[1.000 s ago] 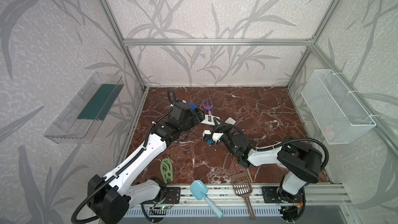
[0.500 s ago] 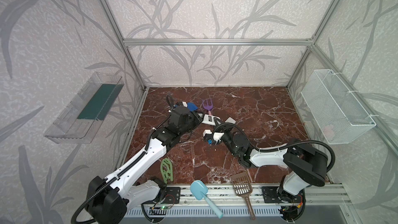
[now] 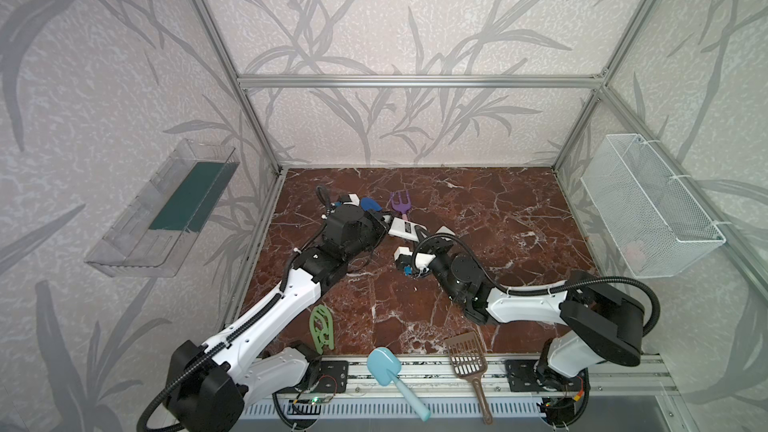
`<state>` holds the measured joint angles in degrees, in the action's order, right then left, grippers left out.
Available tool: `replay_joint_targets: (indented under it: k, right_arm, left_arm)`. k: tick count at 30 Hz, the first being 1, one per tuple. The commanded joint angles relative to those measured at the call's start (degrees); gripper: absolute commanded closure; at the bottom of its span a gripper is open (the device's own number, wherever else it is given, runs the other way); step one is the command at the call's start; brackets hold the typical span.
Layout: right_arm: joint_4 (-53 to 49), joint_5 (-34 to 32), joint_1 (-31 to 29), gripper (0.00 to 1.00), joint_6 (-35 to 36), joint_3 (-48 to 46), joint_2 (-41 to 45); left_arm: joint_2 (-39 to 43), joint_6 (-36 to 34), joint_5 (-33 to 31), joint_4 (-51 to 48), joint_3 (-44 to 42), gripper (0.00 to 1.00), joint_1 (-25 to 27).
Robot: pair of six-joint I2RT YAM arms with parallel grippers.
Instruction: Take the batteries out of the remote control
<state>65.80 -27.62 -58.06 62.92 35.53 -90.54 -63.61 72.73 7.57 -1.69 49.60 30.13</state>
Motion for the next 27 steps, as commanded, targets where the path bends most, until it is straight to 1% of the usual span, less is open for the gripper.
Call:
replay_joint_targets:
  k: [1, 3, 5, 6, 8, 10, 13, 14, 15, 16, 17, 18, 19, 21, 24, 25, 26, 27]
  right_arm:
    - [7.6, -1.8, -0.2, 0.88, 0.6, 2.2, -0.7]
    - [9.8, -2.1, -0.2, 0.86, 2.7, 2.4, -1.5]
    - [11.4, -2.3, -1.9, 0.85, 4.8, 2.6, -2.1]
    - [11.7, -2.4, -1.8, 0.82, 5.6, 2.8, -2.3]
    - [11.6, -2.5, -1.9, 0.76, 6.7, 3.1, -2.4]
    - [11.2, -2.5, -1.9, 0.67, 6.8, 3.1, -2.1]
    - [8.6, -2.0, -1.9, 0.53, 5.4, 2.7, -0.6]
    - [7.2, -1.6, -2.0, 0.46, 4.6, 2.3, 0.1]
    - [6.1, -1.3, -1.9, 0.38, 3.7, 1.7, 0.9]
    - [4.9, -0.9, -1.9, 0.29, 2.9, 1.0, 1.9]
    - [3.3, 0.0, -1.8, 0.16, 1.8, -0.1, 3.3]
    - [1.0, 0.7, -1.6, 0.05, 0.1, -1.1, 5.1]
    - [-1.7, 1.3, -1.4, 0.01, -2.1, -1.9, 6.9]
    - [-12.0, 3.7, -1.0, 0.01, -8.1, -2.7, 12.2]
    - [-33.4, 10.7, 2.9, 0.01, -23.2, -1.0, 20.8]
    - [-40.6, 14.5, 4.8, 0.01, -29.2, 0.3, 23.6]
    - [-45.7, 17.3, 6.9, 0.01, -35.0, 1.5, 25.5]
    - [-49.4, 19.2, 8.5, 0.01, -39.1, 2.7, 26.7]
  left_arm:
    - [0.4, -0.3, -0.3, -0.7, -0.8, 0.88, -0.4]
    - [0.0, -0.3, -0.1, -2.4, -0.3, 0.91, -0.5]
    - [-0.3, -0.4, -0.1, -3.5, -0.1, 0.94, -0.5]
    - [-0.4, -0.3, -0.1, -4.0, -0.1, 0.95, -0.5]
    - [-0.5, -0.2, -0.1, -4.4, -0.1, 1.0, -0.5]
    - [-0.6, -0.1, -0.2, -4.1, -0.4, 1.0, -0.6]
    - [-0.5, 0.2, -0.3, -1.8, -1.7, 1.0, -0.8]
    - [-0.2, 0.4, -0.1, 0.2, -2.6, 1.0, -0.9]
    - [0.0, 0.6, -0.1, 2.7, -3.6, 1.0, -0.9]
    - [0.3, 0.7, -0.1, 4.8, -4.4, 1.0, -1.1]
    - [0.7, 0.6, -0.4, 6.9, -5.1, 1.0, -1.4]
    - [1.1, 0.1, -0.7, 7.9, -5.4, 1.0, -1.7]
    - [1.4, -0.6, -1.1, 8.1, -5.4, 1.0, -2.1]
    - [2.1, -3.0, -1.7, 7.7, -4.9, 1.0, -2.8]
    - [2.7, -8.3, -1.9, 8.1, -3.8, 1.0, -3.9]
    - [2.8, -10.4, -1.6, 8.5, -3.7, 1.0, -4.2]
    - [3.0, -12.2, -1.1, 8.8, -3.6, 1.0, -4.4]
    - [3.0, -13.7, -0.8, 8.9, -3.5, 1.0, -4.5]
